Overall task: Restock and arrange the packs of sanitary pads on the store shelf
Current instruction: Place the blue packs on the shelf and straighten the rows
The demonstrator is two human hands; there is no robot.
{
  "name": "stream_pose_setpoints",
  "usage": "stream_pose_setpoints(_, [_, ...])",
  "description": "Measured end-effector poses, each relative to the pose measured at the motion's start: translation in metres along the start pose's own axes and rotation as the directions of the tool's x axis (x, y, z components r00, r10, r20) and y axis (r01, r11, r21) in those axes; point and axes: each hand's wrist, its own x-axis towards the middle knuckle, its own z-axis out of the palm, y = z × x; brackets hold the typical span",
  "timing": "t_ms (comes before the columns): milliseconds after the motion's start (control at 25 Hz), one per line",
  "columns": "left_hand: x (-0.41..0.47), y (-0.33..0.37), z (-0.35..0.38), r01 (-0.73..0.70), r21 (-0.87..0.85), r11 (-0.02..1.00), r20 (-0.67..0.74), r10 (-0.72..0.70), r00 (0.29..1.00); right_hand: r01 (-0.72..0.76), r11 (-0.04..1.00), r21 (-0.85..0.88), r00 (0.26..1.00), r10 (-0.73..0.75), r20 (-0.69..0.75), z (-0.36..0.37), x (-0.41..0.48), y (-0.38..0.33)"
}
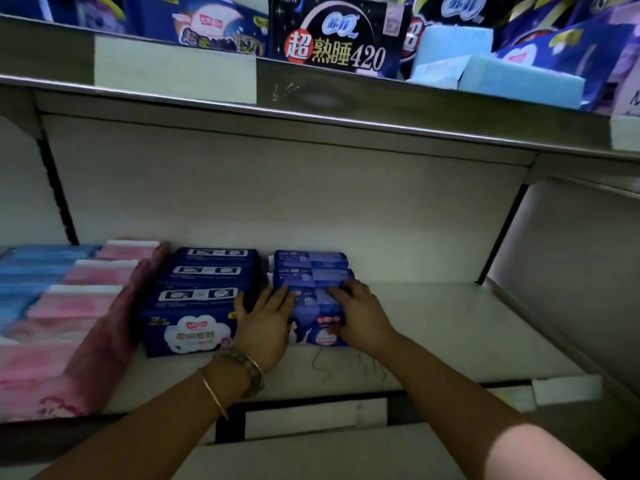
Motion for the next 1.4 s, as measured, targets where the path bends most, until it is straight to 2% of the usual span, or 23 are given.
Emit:
stream_pose_setpoints(120, [-0.008, 0.012, -0.013, 0.033, -0.149, 0.988, -0.012, -0.036, 0.999, -0.016, 1.000, 0.002, 0.999, 0.015, 0.035, -0.003, -0.007, 0.000])
stream_pose_setpoints(160, [-0.012, 0.016, -0.010, 0.001, -0.138, 0.990, -0.041, -0.007, 0.999, -0.011, 1.000, 0.027, 1.000, 0.011, 0.017, -0.006, -0.011, -0.001])
stream_pose_setpoints(240, [-0.021, 0.026, -0.010, -0.023, -0.066, 0.998, -0.009, 0.023, 1.000, 0.005, 0.994, 0.110, 0.998, 0.002, -0.064, -0.016, -0.021, -0.003])
stream_pose_setpoints(440, [-0.041, 0.076, -0.031, -0.068, -0.067, 0.995, -0.021, 0.067, 0.998, 0.005, 0.975, 0.224, 0.988, 0.030, -0.152, -0.055, -0.056, 0.007])
stream_pose_setpoints(560, [-0.056, 0.127, -0.048, -0.075, -0.104, 0.992, -0.125, 0.061, 0.990, -0.002, 0.968, 0.250, 0.982, 0.049, -0.180, -0.084, -0.092, 0.033])
stream_pose_setpoints(680, [-0.072, 0.184, -0.065, 0.003, -0.192, 0.981, -0.071, -0.017, 0.997, -0.038, 0.953, 0.302, 0.979, 0.096, -0.178, -0.108, -0.130, 0.063])
stream_pose_setpoints(840, [-0.100, 0.257, -0.076, 0.031, -0.282, 0.959, -0.061, -0.050, 0.997, -0.046, 0.924, 0.380, 0.974, 0.125, -0.186, -0.136, -0.185, 0.096])
stream_pose_setpoints(960, [-0.126, 0.299, -0.074, 0.042, -0.215, 0.976, -0.037, -0.051, 0.998, 0.004, 0.911, 0.412, 0.977, 0.084, -0.195, -0.145, -0.223, 0.116])
stream_pose_setpoints(1200, [-0.162, 0.342, -0.076, 0.036, -0.223, 0.974, -0.017, -0.041, 0.999, 0.067, 0.880, 0.471, 0.972, 0.050, -0.231, -0.146, -0.274, 0.133])
stream_pose_setpoints(1400, [-0.185, 0.349, -0.081, 0.047, -0.216, 0.975, 0.007, -0.047, 0.999, 0.115, 0.843, 0.525, 0.962, 0.037, -0.271, -0.146, -0.292, 0.124])
